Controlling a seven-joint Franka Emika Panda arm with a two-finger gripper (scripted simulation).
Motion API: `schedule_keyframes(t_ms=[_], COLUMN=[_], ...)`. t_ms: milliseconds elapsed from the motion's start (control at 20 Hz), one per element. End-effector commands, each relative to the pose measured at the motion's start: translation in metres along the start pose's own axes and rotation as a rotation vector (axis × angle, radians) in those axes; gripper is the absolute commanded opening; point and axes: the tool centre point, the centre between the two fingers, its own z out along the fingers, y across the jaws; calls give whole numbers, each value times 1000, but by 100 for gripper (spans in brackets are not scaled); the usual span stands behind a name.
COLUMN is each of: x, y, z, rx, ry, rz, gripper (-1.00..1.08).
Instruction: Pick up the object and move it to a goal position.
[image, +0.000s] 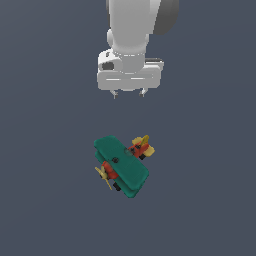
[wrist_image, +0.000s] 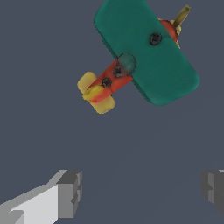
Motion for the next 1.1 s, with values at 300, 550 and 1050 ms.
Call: schedule_keyframes(t_ms=[300, 550, 1050], x=[0, 1, 4], y=[0, -1, -1], z=[3, 8, 29], rx=[-12, -39, -135], ry=[-10, -33, -127], rz=[-24, -80, -288], gripper=[28, 28, 28])
